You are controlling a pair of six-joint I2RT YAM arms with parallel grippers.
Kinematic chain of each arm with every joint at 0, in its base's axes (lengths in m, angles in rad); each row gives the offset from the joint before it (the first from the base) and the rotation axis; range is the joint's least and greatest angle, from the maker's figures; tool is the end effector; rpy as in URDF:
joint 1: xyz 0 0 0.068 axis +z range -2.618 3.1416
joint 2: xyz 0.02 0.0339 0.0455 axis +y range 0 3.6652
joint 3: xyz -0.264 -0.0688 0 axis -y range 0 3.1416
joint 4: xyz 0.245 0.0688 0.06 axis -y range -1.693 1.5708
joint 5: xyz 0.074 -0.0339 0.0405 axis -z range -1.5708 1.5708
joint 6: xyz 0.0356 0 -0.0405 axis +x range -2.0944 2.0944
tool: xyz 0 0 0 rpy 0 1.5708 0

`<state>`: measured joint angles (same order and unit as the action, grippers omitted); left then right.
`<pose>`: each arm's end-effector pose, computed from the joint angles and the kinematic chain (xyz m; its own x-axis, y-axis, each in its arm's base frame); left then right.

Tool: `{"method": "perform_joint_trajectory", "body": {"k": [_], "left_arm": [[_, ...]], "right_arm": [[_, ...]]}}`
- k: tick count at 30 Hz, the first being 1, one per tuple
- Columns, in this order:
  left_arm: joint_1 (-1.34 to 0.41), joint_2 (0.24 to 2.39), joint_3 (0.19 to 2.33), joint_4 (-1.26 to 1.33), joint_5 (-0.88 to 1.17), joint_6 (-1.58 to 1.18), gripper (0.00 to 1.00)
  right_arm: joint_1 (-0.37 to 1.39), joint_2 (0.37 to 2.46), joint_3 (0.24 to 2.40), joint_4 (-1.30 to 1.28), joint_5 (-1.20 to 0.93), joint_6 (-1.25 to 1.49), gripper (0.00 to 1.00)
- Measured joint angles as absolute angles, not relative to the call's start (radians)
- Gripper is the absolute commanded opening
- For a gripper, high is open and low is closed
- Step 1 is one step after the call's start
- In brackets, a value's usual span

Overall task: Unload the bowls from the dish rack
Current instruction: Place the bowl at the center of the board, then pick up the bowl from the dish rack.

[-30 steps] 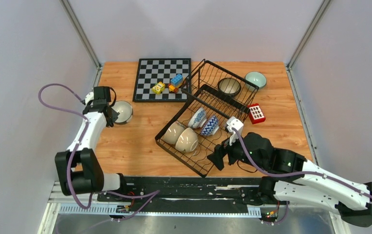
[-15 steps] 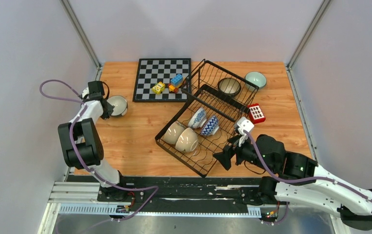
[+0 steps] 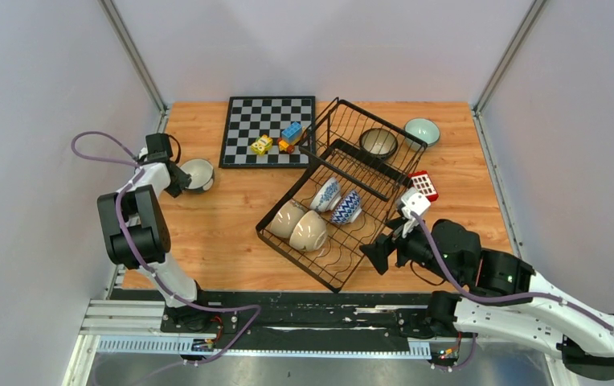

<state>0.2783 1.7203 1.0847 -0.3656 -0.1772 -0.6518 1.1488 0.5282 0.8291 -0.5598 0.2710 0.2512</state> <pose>0.3357 0.1024 0.1856 -0.4242 -0.7422 -0.5188 -0.7788 0.5913 -0.2091 0.0549 0.0991 0.3487 -0.2937 -0.0695 -0.9534 -0.7227 0.6690 0.1739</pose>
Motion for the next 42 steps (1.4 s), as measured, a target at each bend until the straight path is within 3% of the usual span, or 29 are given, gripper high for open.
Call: {"method": "perform_joint_trajectory", "body": {"k": [5, 8, 15, 20, 23, 27, 34, 42], "left_arm": [[0.278, 1.707, 1.085, -0.375, -0.167, -0.638, 0.84], [0.278, 1.641, 1.084, -0.402, -0.164, -0.636, 0.93], [0.221, 1.24, 1.045, -0.393, -0.117, -0.623, 0.94], [-0.138, 0.978, 0.951, -0.289, -0.009, -0.489, 0.94], [-0.321, 0.913, 0.912, -0.256, 0.082, -0.413, 0.94], [-0.43, 0.841, 0.813, -0.224, 0.202, -0.366, 0.94], [-0.507, 0.767, 0.68, -0.229, 0.331, -0.332, 0.94], [-0.513, 0.763, 0.674, -0.255, 0.311, -0.352, 0.93]], "right_arm": [[1.149, 0.528, 0.878, -0.59, 0.31, 0.216, 0.93], [1.149, 0.527, 0.893, -0.6, 0.32, 0.207, 0.93], [1.149, 0.525, 0.885, -0.59, 0.358, 0.204, 0.92], [1.149, 0.519, 0.822, -0.544, 0.379, 0.213, 0.92], [1.149, 0.551, 0.809, -0.533, 0.363, 0.223, 0.91], [1.149, 0.625, 0.806, -0.503, 0.337, 0.255, 0.91], [1.149, 0.686, 0.66, -0.341, 0.313, 0.374, 0.87], [1.149, 0.746, 0.528, -0.106, 0.328, 0.494, 0.85]]}}
